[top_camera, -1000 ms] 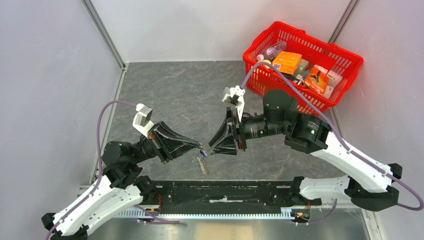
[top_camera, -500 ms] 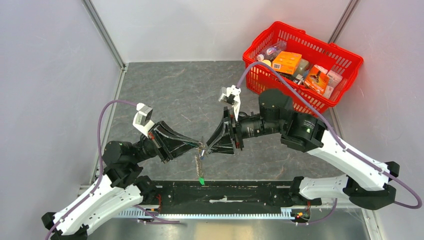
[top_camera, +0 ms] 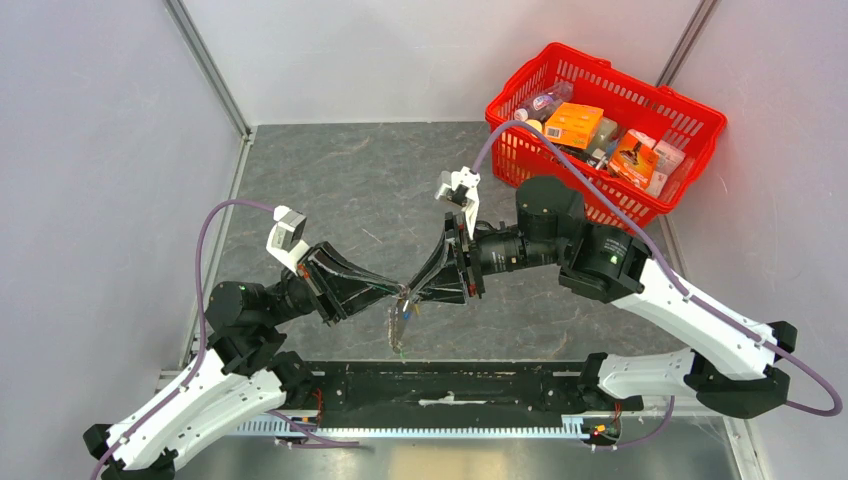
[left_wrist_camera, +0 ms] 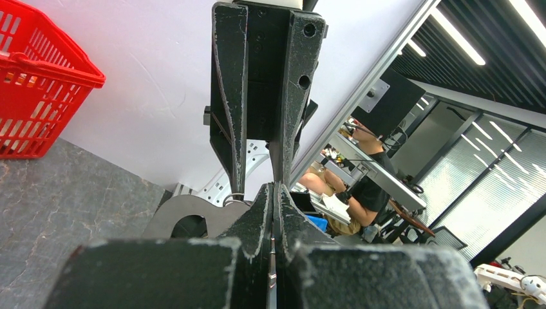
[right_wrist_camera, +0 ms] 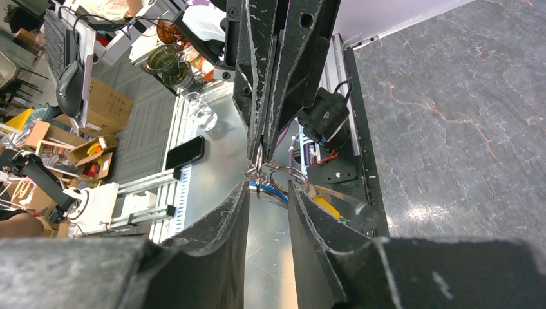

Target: Put the keys on the keyring

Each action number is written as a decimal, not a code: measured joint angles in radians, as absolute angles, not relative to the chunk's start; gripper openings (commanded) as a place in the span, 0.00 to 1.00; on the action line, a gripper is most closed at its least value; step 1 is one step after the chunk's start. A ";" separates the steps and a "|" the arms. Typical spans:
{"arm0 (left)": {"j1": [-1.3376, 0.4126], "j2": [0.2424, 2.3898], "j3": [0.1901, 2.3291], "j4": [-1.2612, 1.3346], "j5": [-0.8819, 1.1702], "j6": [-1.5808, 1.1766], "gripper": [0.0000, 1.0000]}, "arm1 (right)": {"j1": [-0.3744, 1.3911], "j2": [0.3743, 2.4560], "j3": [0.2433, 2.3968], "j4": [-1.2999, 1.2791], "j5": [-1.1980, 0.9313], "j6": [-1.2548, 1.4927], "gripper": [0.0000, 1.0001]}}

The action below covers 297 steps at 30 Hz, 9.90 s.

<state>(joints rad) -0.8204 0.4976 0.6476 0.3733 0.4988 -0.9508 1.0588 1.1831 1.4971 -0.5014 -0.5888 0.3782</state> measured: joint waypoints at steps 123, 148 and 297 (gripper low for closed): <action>-0.820 0.550 0.612 0.187 0.084 -0.957 0.02 | 1.085 0.955 1.285 -0.655 -0.171 0.393 0.66; -0.820 0.659 0.714 -0.253 -0.236 -0.787 0.02 | 1.085 0.968 1.022 -0.630 0.016 0.482 0.77; -0.820 0.416 0.661 -0.308 -0.155 -0.933 0.68 | 0.689 1.844 0.609 0.752 -0.287 1.246 0.52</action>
